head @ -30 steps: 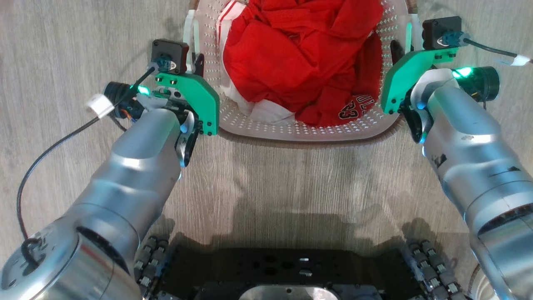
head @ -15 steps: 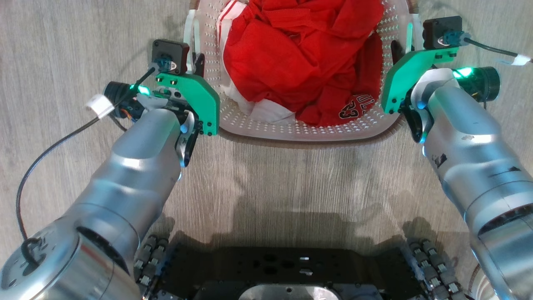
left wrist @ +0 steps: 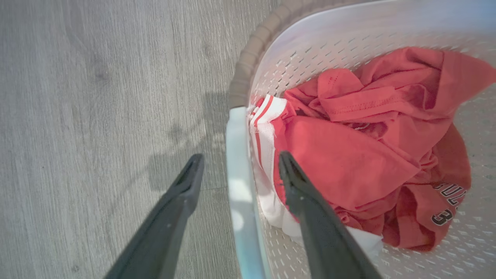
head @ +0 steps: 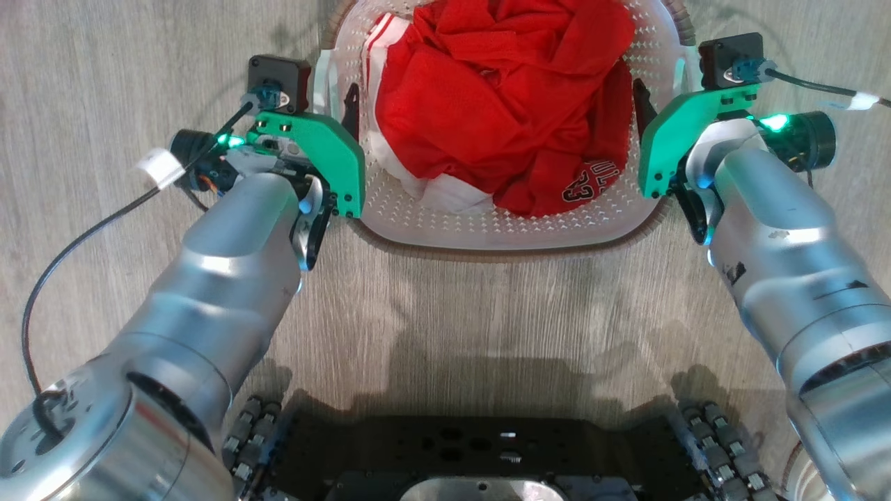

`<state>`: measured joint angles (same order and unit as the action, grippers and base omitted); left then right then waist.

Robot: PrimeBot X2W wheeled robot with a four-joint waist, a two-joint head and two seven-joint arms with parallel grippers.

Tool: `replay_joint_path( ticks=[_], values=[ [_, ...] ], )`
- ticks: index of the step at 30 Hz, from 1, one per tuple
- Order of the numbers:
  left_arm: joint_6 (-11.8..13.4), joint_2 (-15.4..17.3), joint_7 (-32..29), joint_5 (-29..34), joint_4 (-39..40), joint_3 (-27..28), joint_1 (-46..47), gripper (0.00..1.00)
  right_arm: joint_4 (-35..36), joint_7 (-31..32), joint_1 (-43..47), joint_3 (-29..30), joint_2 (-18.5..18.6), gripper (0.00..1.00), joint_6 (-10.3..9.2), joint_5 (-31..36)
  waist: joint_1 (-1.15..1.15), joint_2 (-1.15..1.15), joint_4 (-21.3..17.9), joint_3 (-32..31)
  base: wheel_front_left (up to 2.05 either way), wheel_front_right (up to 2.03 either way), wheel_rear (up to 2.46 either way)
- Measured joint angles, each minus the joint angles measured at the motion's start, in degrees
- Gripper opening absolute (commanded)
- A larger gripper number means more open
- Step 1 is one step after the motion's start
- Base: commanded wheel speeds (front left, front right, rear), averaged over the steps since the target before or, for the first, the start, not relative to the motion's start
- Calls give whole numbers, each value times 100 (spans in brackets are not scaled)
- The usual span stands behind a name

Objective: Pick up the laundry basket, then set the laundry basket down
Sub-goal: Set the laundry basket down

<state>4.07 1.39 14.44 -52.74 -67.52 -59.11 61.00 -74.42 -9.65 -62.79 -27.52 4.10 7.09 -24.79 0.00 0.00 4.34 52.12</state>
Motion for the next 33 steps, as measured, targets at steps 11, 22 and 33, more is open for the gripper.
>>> replay_joint_path(
  ticks=[11,22,33],
  values=[
    [79,2,0,-81,-14,-24,-2,100,0,-223,0,166,-1,100,0,215,0,0,-26,-221,0,0,0],
    [192,15,0,414,402,681,-331,100,18,-457,36,382,-1,100,0,464,0,0,-58,-812,0,0,0],
    [252,114,0,1591,1579,2011,-1333,100,1127,-458,811,1006,-3,100,0,746,0,0,-113,-1651,0,0,0]
  ],
)
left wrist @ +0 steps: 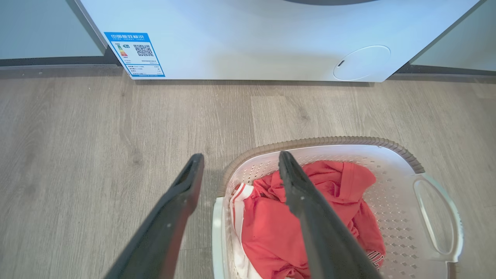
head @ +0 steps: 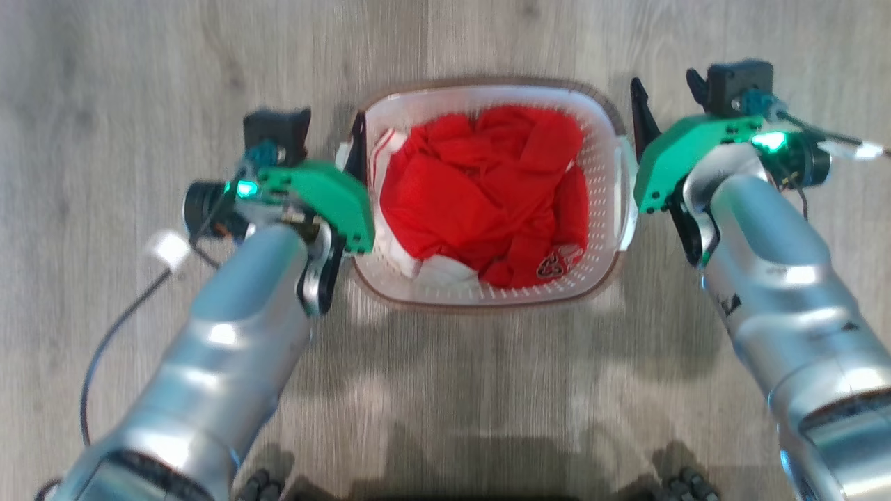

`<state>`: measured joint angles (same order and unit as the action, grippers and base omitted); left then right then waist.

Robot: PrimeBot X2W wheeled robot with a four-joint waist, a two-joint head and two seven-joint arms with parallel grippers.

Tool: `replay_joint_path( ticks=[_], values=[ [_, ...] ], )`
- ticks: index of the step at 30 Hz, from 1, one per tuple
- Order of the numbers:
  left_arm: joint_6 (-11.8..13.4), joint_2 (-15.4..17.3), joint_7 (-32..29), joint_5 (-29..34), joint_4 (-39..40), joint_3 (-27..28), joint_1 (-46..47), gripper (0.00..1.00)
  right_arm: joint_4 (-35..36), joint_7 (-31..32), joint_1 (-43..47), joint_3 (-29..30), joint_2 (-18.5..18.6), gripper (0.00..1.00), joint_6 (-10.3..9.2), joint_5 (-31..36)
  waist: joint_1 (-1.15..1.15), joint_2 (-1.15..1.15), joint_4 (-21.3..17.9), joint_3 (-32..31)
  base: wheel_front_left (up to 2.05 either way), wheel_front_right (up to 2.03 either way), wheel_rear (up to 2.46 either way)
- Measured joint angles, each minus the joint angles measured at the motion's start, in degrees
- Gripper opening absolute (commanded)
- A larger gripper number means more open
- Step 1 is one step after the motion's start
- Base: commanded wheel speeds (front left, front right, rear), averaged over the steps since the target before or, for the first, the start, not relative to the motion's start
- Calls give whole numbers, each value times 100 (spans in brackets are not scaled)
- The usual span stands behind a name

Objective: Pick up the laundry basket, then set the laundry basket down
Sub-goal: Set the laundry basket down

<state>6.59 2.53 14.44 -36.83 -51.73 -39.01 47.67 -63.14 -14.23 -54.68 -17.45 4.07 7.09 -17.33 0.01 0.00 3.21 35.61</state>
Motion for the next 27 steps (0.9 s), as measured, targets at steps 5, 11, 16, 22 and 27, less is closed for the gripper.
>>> replay_joint_path(
  ticks=[5,11,16,22,27],
  values=[
    [0,51,1,573,508,661,-716,100,608,1,595,399,-1,100,0,192,0,0,-25,-445,0,0,0],
    [-74,48,1,1241,1311,1400,-1553,100,1322,0,1382,693,-4,100,0,350,0,0,-35,-1009,0,0,0],
    [-160,47,1,1857,2019,1790,-2337,100,1967,1,2028,827,-15,100,0,428,0,0,-46,-1478,0,0,0],
    [-255,25,1,2225,2738,2140,-3069,100,2587,0,2676,857,-25,100,0,426,0,0,-65,-1939,0,0,0],
    [-261,21,0,2434,3299,2395,-3729,100,3178,1,3307,867,-36,100,0,470,0,0,-71,-2376,0,0,0]
  ],
)
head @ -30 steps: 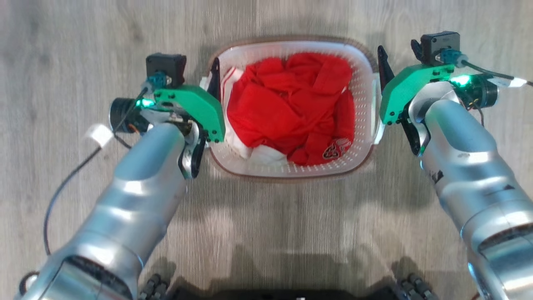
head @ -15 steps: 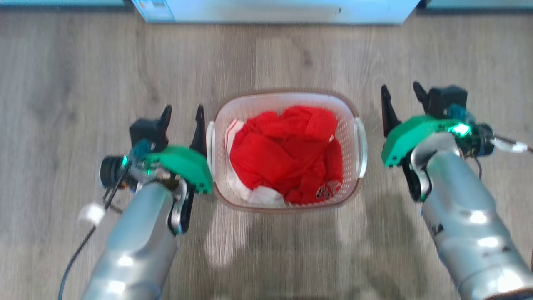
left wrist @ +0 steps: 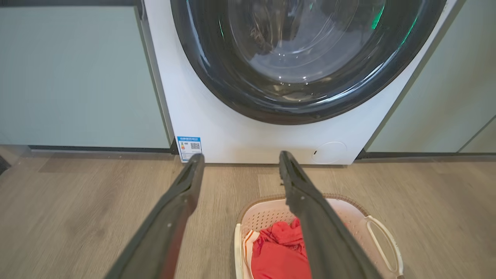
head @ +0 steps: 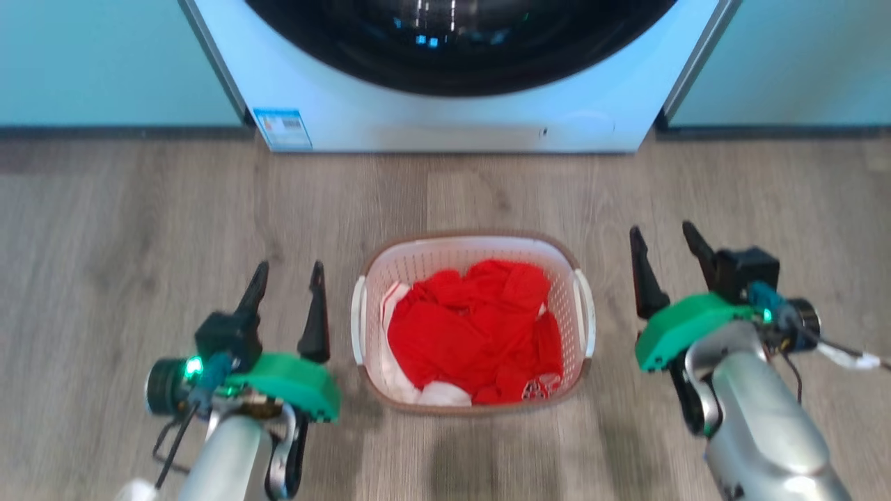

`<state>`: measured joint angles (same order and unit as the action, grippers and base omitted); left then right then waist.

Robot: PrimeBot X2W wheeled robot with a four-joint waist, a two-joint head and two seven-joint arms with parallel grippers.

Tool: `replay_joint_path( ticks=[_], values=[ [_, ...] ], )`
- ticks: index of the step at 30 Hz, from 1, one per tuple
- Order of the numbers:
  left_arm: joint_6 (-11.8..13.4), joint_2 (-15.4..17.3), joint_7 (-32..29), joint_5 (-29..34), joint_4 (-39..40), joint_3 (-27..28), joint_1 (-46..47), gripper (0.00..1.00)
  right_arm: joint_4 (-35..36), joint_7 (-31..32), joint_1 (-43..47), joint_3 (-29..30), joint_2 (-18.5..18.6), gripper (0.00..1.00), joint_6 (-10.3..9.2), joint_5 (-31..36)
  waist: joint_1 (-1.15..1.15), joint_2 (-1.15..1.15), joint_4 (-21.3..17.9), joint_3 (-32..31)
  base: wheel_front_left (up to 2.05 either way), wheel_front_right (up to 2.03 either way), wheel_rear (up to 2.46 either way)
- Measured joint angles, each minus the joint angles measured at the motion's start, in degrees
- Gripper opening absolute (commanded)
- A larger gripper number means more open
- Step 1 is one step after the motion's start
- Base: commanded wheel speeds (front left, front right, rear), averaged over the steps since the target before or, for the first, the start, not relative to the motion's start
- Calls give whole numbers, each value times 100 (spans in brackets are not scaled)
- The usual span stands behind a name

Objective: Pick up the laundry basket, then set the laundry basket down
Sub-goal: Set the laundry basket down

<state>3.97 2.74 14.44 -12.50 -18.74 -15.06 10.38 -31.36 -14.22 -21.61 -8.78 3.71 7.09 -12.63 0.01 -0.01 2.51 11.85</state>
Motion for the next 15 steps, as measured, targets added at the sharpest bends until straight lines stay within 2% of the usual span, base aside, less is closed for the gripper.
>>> replay_joint_path(
  ticks=[8,15],
  values=[
    [-99,-2,0,45,680,249,-875,100,835,-1,978,5,-38,100,0,-3,0,0,-8,-618,0,0,0],
    [-42,2,0,46,1094,426,-1674,100,1308,0,1690,169,-52,100,0,-3,0,0,-67,-1023,0,0,0]
  ],
)
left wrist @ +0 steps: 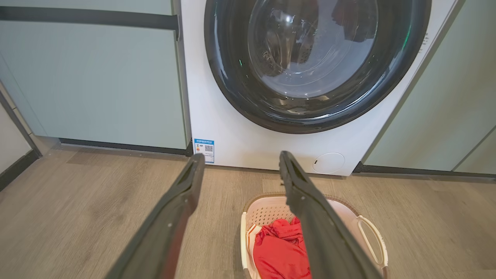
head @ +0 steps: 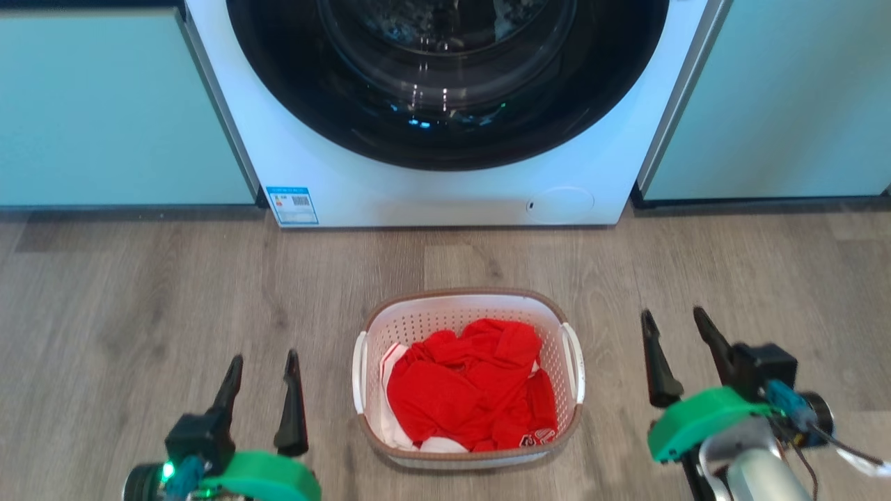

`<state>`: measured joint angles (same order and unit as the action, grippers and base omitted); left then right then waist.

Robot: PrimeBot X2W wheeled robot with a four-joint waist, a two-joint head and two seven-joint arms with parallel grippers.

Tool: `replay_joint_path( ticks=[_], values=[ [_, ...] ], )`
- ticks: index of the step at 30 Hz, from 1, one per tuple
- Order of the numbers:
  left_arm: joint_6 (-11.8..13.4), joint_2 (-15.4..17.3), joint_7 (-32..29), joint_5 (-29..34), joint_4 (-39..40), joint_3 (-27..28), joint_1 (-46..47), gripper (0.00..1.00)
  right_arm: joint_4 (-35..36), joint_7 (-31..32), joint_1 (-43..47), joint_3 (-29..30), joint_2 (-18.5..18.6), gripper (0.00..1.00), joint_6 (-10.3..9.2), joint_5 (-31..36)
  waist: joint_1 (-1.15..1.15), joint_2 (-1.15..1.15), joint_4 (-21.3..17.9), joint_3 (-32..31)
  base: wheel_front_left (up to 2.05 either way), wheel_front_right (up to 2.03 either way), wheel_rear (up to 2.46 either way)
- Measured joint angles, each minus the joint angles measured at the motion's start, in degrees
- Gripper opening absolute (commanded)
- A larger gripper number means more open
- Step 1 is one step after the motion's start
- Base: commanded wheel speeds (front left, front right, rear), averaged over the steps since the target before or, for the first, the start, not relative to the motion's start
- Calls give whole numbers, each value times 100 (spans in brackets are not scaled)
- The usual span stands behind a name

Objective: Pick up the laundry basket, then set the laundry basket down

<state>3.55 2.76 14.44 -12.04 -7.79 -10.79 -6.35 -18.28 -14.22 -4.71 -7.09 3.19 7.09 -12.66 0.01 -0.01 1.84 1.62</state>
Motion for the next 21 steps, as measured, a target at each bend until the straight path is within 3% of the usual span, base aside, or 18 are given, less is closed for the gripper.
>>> replay_joint_path(
  ticks=[8,21],
  values=[
    [35,12,0,0,379,73,-353,100,376,0,548,344,-56,100,0,1,0,1,2,-180,0,0,0],
    [48,12,0,-10,405,121,-449,100,530,0,623,468,-70,100,0,0,0,1,21,-290,0,0,0]
  ],
)
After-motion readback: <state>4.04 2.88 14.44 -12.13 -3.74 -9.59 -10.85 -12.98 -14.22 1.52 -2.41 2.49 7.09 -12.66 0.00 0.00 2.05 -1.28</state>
